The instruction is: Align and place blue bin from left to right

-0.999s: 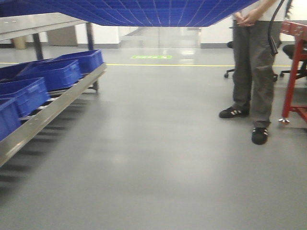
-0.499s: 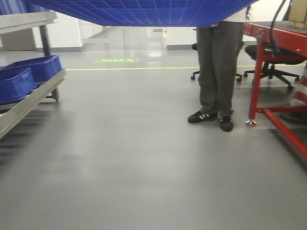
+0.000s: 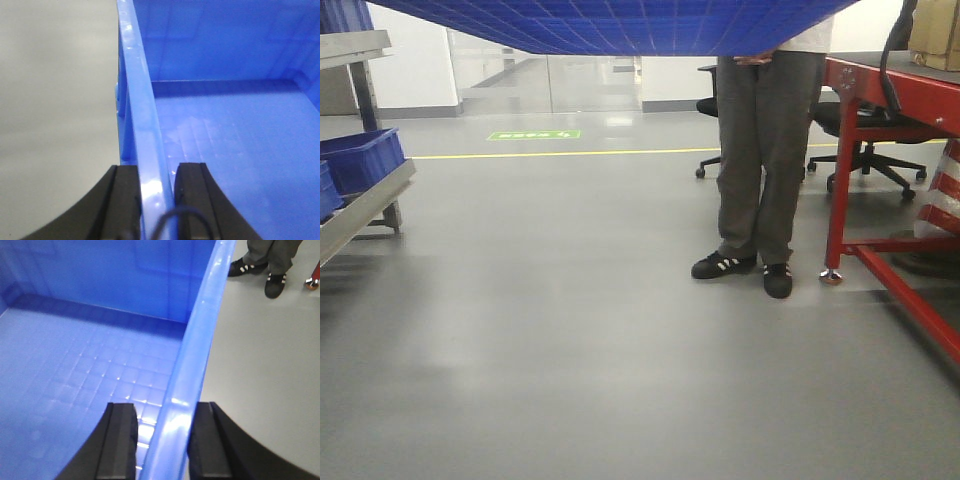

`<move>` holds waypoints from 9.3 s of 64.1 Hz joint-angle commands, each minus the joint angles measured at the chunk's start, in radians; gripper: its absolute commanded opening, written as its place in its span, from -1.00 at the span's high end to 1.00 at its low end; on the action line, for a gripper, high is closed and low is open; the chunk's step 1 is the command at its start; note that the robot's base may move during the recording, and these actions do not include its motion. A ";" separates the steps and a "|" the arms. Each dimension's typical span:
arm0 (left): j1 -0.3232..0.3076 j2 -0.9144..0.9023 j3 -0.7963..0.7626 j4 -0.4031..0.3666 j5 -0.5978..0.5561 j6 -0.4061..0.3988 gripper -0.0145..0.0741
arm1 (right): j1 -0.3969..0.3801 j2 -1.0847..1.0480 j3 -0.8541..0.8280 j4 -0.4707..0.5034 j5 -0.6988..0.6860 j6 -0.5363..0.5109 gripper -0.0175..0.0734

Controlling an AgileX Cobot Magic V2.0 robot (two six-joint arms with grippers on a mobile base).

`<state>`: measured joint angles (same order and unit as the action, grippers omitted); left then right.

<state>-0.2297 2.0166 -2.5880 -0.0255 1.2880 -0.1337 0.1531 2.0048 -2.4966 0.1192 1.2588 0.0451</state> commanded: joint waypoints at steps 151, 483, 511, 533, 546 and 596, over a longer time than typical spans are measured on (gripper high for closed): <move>-0.027 -0.040 -0.020 -0.145 -0.067 0.021 0.92 | 0.010 -0.013 -0.014 0.052 -0.116 0.016 0.77; -0.027 -0.040 -0.020 -0.145 -0.067 0.021 0.92 | 0.010 -0.013 -0.014 0.052 -0.122 0.016 0.77; -0.027 -0.040 -0.020 -0.145 -0.067 0.021 0.92 | 0.010 -0.013 -0.014 0.052 -0.122 0.016 0.77; -0.027 -0.040 -0.020 -0.145 -0.067 0.021 0.92 | 0.010 -0.013 -0.014 0.052 -0.122 0.016 0.77; -0.027 -0.040 -0.020 -0.145 -0.067 0.021 0.92 | 0.010 -0.013 -0.014 0.052 -0.122 0.016 0.77; -0.027 -0.040 -0.020 -0.145 -0.067 0.021 0.92 | 0.010 -0.013 -0.014 0.052 -0.122 0.016 0.77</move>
<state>-0.2297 2.0166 -2.5880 -0.0247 1.2896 -0.1337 0.1531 2.0053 -2.4966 0.1174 1.2494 0.0451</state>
